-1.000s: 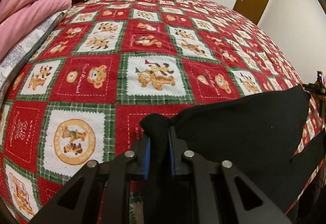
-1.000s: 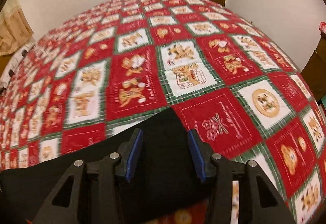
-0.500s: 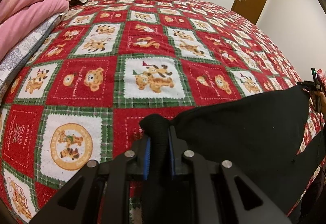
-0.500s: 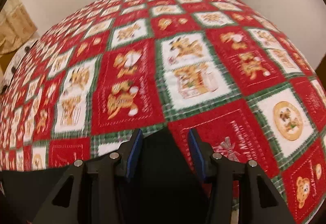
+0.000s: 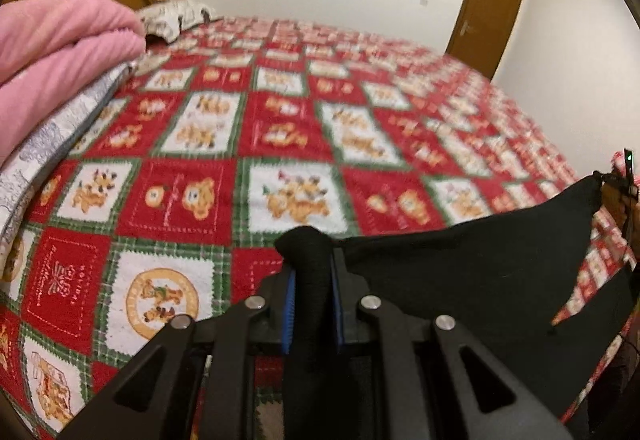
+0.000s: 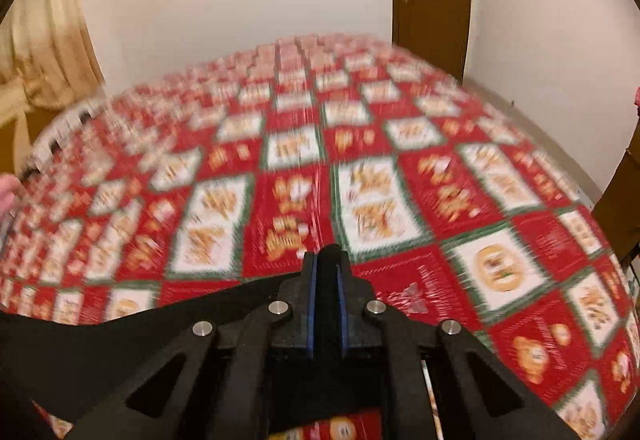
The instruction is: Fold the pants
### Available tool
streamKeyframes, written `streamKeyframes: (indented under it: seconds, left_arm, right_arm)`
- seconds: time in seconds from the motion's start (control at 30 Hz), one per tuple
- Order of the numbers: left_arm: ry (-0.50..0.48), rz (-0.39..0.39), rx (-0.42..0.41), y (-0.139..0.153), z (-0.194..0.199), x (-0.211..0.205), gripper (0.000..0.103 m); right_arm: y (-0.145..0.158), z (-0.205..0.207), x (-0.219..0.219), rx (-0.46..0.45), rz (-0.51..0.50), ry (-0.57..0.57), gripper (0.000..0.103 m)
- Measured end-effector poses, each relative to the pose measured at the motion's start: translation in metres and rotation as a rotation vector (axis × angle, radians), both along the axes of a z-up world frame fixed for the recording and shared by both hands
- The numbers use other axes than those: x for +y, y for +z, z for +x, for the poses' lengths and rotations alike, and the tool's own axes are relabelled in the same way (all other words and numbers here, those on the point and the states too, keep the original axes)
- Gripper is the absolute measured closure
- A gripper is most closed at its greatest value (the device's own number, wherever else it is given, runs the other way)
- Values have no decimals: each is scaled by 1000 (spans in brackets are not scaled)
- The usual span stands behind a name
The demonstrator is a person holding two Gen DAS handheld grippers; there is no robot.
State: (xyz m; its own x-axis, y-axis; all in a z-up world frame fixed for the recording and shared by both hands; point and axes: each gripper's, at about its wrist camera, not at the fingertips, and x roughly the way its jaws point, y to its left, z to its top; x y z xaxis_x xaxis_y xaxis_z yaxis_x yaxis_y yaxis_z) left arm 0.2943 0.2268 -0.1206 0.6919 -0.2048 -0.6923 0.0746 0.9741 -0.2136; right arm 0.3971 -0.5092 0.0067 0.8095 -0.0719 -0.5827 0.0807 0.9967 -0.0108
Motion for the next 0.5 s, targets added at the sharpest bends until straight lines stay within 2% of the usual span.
streamKeyframes:
  seconds: [0.17, 0.23, 0.27, 0.37, 0.5]
  left_arm:
    - [-25, -56, -108, 23, -27, 2, 87]
    - [-35, -84, -156, 30, -41, 3, 87]
    - [-45, -106, -193, 35, -52, 4, 87]
    - [-70, -145, -236, 39, -75, 4, 87]
    - [-98, -181, -270, 35, -105, 5, 87]
  right_arm:
    - [44, -88, -2, -181, 35, 57, 95]
    - [50, -120, -6, -226, 48, 64, 95]
    - [52, -138, -9, -247, 54, 66, 95]
    - [50, -189, -21, -289, 87, 67, 95]
    - [32, -246, -38, -290, 137, 61, 95]
